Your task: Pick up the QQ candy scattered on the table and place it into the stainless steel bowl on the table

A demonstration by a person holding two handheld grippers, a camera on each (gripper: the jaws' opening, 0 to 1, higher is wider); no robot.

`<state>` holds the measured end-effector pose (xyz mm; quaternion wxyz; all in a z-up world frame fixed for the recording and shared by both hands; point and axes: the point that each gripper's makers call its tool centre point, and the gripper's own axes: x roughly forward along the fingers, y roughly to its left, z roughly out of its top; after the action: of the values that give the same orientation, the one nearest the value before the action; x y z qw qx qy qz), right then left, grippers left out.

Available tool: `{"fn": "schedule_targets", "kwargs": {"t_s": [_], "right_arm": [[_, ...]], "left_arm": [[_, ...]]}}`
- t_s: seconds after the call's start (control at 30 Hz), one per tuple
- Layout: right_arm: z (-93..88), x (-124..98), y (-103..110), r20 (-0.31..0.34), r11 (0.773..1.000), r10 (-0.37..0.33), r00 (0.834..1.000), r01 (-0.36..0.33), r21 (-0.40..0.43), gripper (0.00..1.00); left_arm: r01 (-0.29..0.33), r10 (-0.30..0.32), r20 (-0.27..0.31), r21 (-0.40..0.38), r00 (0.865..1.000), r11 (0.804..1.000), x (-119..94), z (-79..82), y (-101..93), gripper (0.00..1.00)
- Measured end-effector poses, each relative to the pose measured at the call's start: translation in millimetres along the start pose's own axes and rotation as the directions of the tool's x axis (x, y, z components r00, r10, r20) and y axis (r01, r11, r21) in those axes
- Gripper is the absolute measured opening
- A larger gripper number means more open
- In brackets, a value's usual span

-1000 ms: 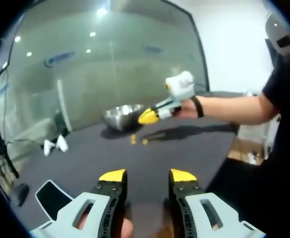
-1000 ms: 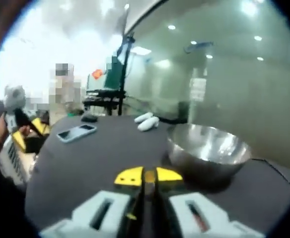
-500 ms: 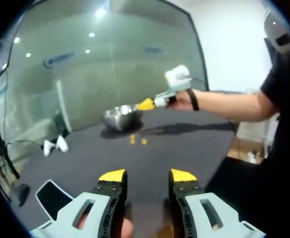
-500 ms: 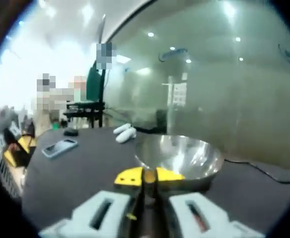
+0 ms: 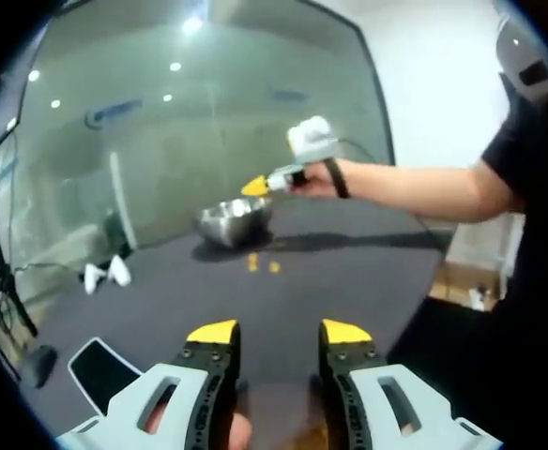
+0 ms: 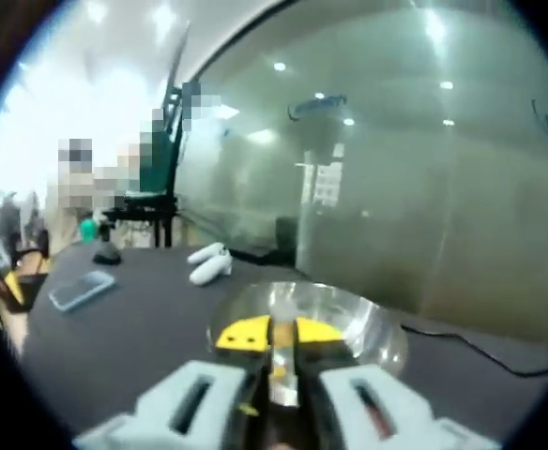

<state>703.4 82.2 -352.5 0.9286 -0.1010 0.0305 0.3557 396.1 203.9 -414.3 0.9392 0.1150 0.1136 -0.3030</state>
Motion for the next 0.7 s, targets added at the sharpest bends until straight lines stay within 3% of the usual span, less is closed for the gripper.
{"fn": "schedule_targets", "kwargs": {"t_s": [0.2,0.3,0.33,0.4,0.7], "right_arm": [[-6.8,2,-2,-0.009,1.000,-0.011,1.000,0.012,0.018,0.10],[-8.0,2,-7,-0.008,0.999,-0.037,0.999,0.037,-0.008,0.25],[-7.1,1,-9,0.000,0.999,-0.037,0.999,0.037,-0.002,0.26],[-4.2,-2,-10,0.019,0.999,-0.032,0.999,0.031,0.034,0.23],[-6.5,-8,-5,0.005,0.999,-0.019,1.000,0.018,0.027,0.22]], "left_arm": [[-0.009,0.009,0.015,-0.005,1.000,1.000,-1,3.5,6.8,0.35],[-0.001,0.001,0.019,-0.002,1.000,1.000,0,4.1,4.9,0.35],[0.002,-0.002,0.017,-0.002,1.000,1.000,0,3.2,3.9,0.35],[0.007,-0.007,0.007,0.001,1.000,1.000,2,0.4,1.9,0.35],[0.025,-0.025,0.027,0.012,0.999,1.000,4,6.3,-2.3,0.35]]}}
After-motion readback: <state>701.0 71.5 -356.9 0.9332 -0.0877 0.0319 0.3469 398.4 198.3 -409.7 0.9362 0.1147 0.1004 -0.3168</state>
